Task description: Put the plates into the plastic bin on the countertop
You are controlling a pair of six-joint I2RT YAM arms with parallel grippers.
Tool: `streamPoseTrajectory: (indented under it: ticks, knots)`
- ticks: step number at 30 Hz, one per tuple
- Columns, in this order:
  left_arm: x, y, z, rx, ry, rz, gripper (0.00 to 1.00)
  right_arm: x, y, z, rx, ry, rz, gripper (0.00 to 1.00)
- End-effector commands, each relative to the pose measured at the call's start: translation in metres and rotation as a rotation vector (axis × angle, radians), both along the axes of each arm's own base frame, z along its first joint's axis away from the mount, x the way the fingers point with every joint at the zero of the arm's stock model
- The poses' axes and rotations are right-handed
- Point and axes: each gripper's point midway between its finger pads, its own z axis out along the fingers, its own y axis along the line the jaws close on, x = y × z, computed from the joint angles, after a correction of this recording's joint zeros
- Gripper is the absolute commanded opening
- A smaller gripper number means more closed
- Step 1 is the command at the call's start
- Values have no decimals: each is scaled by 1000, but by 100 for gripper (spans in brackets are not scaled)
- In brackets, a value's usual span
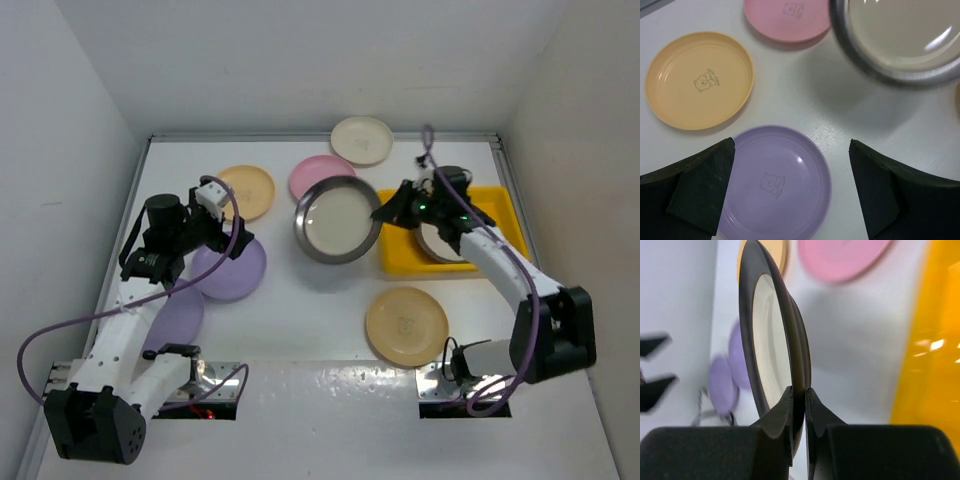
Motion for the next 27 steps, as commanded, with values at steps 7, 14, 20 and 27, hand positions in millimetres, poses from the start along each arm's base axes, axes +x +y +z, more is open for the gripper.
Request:
streamPoseTrajectory:
  ticks: [7, 14, 20, 27]
  knots:
    - [24, 2, -12, -7, 22, 12, 96, 28, -193, 58, 84, -144, -577, 0]
    - [37, 5, -34, 9, 61, 14, 96, 24, -272, 37, 44, -86, -735, 0]
    - [54, 4, -35, 16, 50, 11, 96, 25, -287, -3, 55, 30, -774, 0]
    - [63, 3, -31, 25, 35, -4, 96, 19, -301, -19, -19, 10, -821, 0]
